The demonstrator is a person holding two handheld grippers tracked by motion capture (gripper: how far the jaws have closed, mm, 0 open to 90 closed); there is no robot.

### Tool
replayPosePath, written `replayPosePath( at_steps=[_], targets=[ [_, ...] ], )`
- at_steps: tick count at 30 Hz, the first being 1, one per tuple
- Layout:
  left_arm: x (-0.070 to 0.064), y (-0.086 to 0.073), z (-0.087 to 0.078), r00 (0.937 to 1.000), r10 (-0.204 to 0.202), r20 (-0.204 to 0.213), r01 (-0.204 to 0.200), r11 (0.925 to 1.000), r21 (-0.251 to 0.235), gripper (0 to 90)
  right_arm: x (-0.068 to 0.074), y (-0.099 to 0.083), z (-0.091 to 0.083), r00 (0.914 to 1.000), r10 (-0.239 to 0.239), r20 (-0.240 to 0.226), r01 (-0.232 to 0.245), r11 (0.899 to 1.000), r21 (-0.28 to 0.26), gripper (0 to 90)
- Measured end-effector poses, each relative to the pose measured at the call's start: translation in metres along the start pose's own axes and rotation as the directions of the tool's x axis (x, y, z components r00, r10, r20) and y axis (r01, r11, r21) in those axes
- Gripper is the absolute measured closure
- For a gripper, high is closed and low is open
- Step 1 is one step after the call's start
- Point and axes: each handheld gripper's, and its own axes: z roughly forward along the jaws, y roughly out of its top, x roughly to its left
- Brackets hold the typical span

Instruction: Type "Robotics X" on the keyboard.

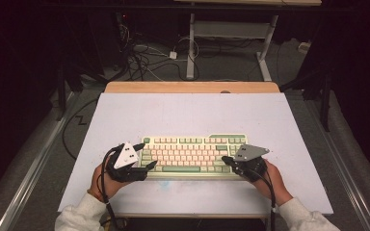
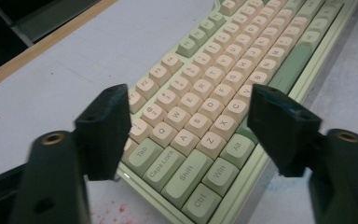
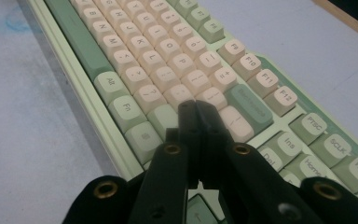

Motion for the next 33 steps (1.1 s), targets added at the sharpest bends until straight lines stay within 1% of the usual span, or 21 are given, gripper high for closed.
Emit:
replayPosePath(
  at_steps=[1, 2, 4, 5, 7, 14, 15, 16, 17, 18, 19, 20, 22, 23, 25, 26, 28, 29, 30, 32, 33],
  targets=[
    [0.000, 0.000, 0.000, 1.0000, 0.001, -0.001, -0.001, 1.0000, 0.000, 22.3, 0.000, 0.000, 0.001, 1.0000, 0.001, -0.003, -0.001, 1.000, 0.005, 90.0],
    [0.000, 0.000, 0.000, 1.0000, 0.000, -0.003, 0.000, 1.0000, 0.000, 22.2, 0.000, 0.000, 0.003, 0.9999, -0.009, -0.006, 0.009, 1.000, 0.006, 90.0],
    [0.000, 0.000, -0.001, 1.0000, -0.003, -0.006, 0.003, 1.0000, -0.001, 22.1, 0.002, 0.001, 0.005, 1.0000, 0.001, -0.002, -0.001, 1.000, 0.019, 90.0],
    [0.000, 0.000, -0.001, 1.0000, -0.004, -0.007, 0.004, 1.0000, -0.002, 21.8, 0.002, 0.001, 0.006, 1.0000, -0.004, -0.004, 0.004, 1.000, 0.020, 90.0],
    [0.000, 0.000, -0.001, 0.9999, -0.008, -0.014, 0.008, 1.0000, -0.002, 17.7, 0.002, 0.001, 0.008, 1.0000, -0.002, -0.001, 0.002, 1.000, 0.030, 90.0],
    [0.000, -0.001, -0.001, 0.9999, -0.010, -0.010, 0.010, 0.9999, -0.004, 17.7, 0.001, 0.000, 0.013, 1.0000, 0.009, -0.001, -0.009, 0.998, 0.059, 90.0],
    [0.000, -0.001, -0.001, 0.9999, -0.012, -0.009, 0.012, 0.9999, -0.005, 17.7, 0.001, -0.001, 0.014, 1.0000, 0.001, -0.002, -0.001, 0.998, 0.059, 90.0],
    [0.000, -0.001, -0.001, 0.9999, -0.013, -0.007, 0.013, 0.9999, -0.006, 17.7, 0.001, -0.001, 0.014, 1.0000, 0.008, -0.003, -0.008, 0.998, 0.058, 90.0],
    [0.000, -0.001, -0.001, 0.9999, -0.012, -0.008, 0.012, 0.9999, -0.005, 17.7, 0.001, 0.000, 0.014, 1.0000, 0.001, -0.005, -0.001, 0.998, 0.065, 90.0],
    [0.000, -0.001, -0.001, 0.9999, -0.013, -0.003, 0.013, 0.9999, -0.006, 17.7, 0.001, 0.000, 0.014, 1.0000, 0.000, -0.005, 0.001, 0.998, 0.069, 90.0],
    [0.000, 0.000, -0.002, 0.9999, -0.008, 0.011, 0.008, 1.0000, -0.004, 17.7, 0.001, 0.000, 0.014, 1.0000, 0.006, -0.005, -0.006, 0.998, 0.069, 90.0],
    [0.000, 0.000, -0.002, 0.9999, -0.002, 0.014, 0.002, 1.0000, 0.000, 18.3, 0.001, 0.000, 0.014, 0.9999, 0.010, -0.006, -0.010, 0.998, 0.068, 90.0],
    [-0.001, 0.001, -0.003, 0.9994, 0.001, 0.034, -0.001, 1.0000, -0.007, 21.9, 0.001, 0.000, 0.014, 0.9999, 0.016, -0.005, -0.015, 0.998, 0.068, 90.0],
    [-0.001, 0.002, -0.003, 0.9993, 0.002, 0.037, -0.001, 1.0000, -0.008, 24.3, 0.001, 0.000, 0.014, 0.9999, 0.012, -0.004, -0.011, 0.998, 0.068, 90.0],
    [-0.001, 0.003, -0.004, 0.9992, 0.003, 0.040, -0.003, 1.0000, -0.005, 25.9, 0.001, 0.000, 0.014, 1.0000, 0.009, -0.002, -0.009, 0.998, 0.069, 90.0],
    [0.000, 0.003, -0.004, 0.9990, 0.002, 0.045, -0.001, 1.0000, -0.007, 28.6, 0.001, 0.000, 0.014, 0.9999, 0.010, -0.003, -0.010, 0.998, 0.067, 90.0],
    [0.000, 0.002, -0.005, 0.9983, -0.002, 0.058, 0.002, 0.9999, -0.010, 35.5, 0.002, -0.001, 0.014, 0.9999, 0.014, -0.001, -0.014, 0.998, 0.065, 90.0],
    [0.000, 0.002, -0.006, 0.9984, 0.000, 0.057, 0.001, 0.9999, -0.013, 37.3, 0.001, -0.001, 0.014, 1.0000, 0.006, -0.002, -0.006, 0.998, 0.067, 90.0],
    [0.000, 0.003, -0.006, 0.9986, 0.000, 0.052, 0.000, 0.9999, -0.016, 42.7, 0.002, 0.000, 0.014, 1.0000, 0.003, -0.001, -0.003, 0.998, 0.068, 90.0],
    [0.000, 0.003, -0.007, 0.9982, -0.001, 0.060, 0.002, 0.9997, -0.023, 47.5, 0.002, -0.001, 0.014, 1.0000, 0.009, 0.002, -0.009, 0.998, 0.069, 90.0],
    [0.000, 0.003, -0.008, 0.9982, -0.005, 0.060, 0.006, 0.9996, -0.027, 52.8, 0.002, -0.001, 0.014, 1.0000, 0.009, 0.003, -0.009, 0.998, 0.069, 90.0]
  ],
)
